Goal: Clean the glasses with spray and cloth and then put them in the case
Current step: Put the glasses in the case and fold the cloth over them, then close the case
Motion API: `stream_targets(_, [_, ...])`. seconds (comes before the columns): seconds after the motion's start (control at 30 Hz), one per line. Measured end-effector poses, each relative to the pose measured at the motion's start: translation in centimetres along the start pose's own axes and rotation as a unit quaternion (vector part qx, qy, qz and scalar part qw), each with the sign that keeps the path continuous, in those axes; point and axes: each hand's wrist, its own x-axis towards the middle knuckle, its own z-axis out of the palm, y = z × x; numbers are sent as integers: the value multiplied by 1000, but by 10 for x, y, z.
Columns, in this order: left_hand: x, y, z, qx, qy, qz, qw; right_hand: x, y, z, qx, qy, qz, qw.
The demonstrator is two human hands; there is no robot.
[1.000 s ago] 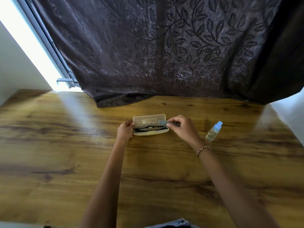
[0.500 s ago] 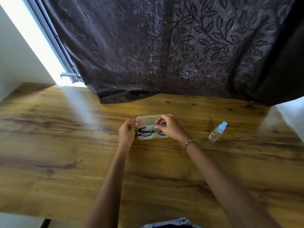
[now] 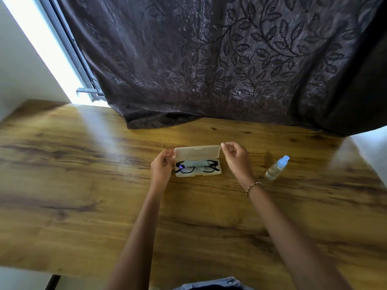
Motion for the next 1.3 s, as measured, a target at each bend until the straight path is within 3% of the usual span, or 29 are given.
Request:
stream_targets(0.07, [1, 1, 3, -2, 4, -7, 1000, 4, 0, -5, -10, -89, 74, 993])
stream_targets(0.17, [-1, 3, 8, 7, -1, -1, 1000, 6, -3, -3, -30, -172, 104, 979])
stream_targets(0.53, [-11, 7, 14, 23, 45, -3, 999, 6, 13, 5, 86, -179, 129, 972])
stream_targets(0.97, [-37, 12, 17, -66, 39, -13, 997, -9, 27, 3, 136, -221, 20, 966])
stream_targets(1.3, [-46, 6, 22, -101, 21, 11, 995, -17, 34, 6, 153, -208, 12, 966])
